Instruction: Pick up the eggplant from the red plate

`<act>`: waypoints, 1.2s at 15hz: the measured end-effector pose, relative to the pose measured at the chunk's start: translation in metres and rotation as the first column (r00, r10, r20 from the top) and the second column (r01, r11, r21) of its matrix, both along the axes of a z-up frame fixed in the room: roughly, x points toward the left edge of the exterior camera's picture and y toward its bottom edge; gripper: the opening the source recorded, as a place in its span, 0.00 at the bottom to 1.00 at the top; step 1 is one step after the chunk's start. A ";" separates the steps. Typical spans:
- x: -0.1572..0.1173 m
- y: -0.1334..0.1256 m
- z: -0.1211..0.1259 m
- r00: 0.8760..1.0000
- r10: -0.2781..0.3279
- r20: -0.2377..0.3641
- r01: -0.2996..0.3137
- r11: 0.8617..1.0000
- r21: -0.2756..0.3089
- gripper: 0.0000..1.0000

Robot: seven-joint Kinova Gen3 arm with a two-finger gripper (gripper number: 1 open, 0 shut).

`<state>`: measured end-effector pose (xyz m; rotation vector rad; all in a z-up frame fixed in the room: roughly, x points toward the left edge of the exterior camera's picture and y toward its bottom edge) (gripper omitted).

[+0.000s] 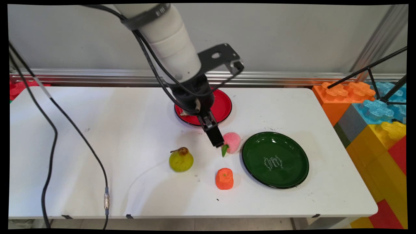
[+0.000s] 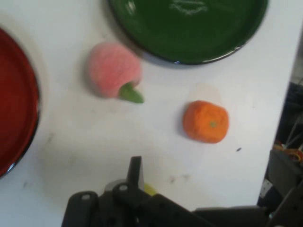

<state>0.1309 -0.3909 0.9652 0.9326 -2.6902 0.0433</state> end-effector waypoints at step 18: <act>0.069 -0.060 0.004 0.960 0.280 -0.008 -0.277 0.946 -0.166 1.00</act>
